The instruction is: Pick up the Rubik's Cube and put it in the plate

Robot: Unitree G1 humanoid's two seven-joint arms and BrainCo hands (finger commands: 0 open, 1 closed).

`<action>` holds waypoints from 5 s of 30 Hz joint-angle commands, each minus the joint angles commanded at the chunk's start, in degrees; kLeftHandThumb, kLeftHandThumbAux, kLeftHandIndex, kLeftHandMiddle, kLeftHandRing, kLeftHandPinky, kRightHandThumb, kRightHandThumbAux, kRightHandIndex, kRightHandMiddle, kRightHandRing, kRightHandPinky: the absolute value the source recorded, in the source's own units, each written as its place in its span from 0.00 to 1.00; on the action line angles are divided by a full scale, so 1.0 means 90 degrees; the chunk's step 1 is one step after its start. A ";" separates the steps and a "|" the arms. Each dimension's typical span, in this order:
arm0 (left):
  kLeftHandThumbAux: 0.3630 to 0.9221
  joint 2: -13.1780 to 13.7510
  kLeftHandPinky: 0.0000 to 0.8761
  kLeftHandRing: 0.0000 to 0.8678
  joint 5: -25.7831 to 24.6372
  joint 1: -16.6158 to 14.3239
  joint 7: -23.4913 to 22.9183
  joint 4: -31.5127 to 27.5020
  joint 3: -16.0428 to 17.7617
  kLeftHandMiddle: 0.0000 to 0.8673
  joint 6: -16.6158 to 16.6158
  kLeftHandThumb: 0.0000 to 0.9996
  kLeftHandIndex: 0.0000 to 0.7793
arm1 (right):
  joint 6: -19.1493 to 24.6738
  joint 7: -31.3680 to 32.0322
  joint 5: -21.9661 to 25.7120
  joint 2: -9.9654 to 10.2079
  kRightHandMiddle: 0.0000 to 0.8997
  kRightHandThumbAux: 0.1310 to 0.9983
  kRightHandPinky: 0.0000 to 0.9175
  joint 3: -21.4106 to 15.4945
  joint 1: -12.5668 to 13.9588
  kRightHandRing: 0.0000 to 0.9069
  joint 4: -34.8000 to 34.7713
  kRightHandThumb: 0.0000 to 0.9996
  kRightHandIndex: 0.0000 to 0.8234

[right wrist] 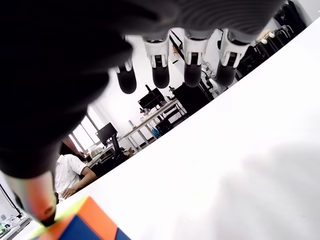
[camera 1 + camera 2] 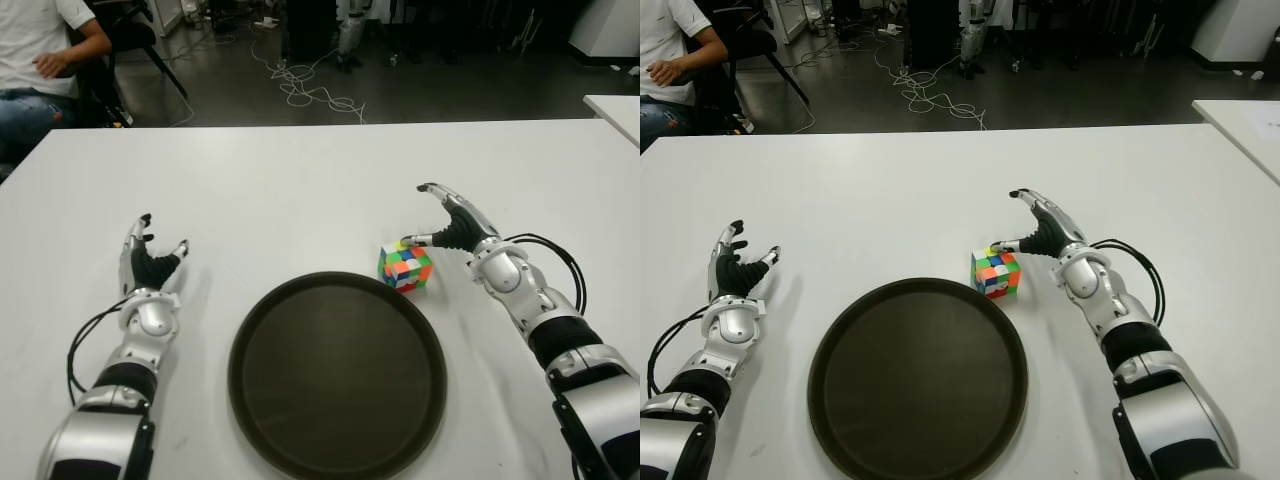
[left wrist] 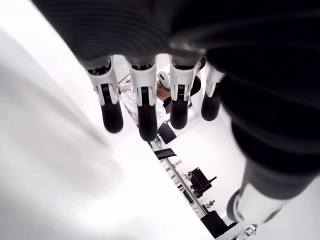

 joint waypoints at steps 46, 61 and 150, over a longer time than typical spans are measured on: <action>0.64 0.0004 0.17 0.16 0.0024 -0.0003 0.0013 0.0006 -0.0014 0.16 0.0010 0.18 0.12 | -0.0079 -0.0171 0.0063 -0.0093 0.00 0.66 0.00 -0.0095 -0.0134 0.00 0.0209 0.00 0.00; 0.64 0.0026 0.20 0.18 0.0051 -0.0009 0.0015 0.0026 -0.0035 0.17 0.0016 0.18 0.12 | 0.0256 -0.1075 -0.0219 -0.0147 0.00 0.57 0.00 -0.0114 -0.0369 0.00 0.0567 0.00 0.00; 0.64 0.0015 0.24 0.20 0.0023 0.0007 -0.0024 -0.0005 -0.0001 0.17 -0.0021 0.19 0.12 | -0.0880 -0.1362 0.0160 -0.0394 0.00 0.57 0.00 -0.0624 -0.0026 0.00 -0.0364 0.00 0.00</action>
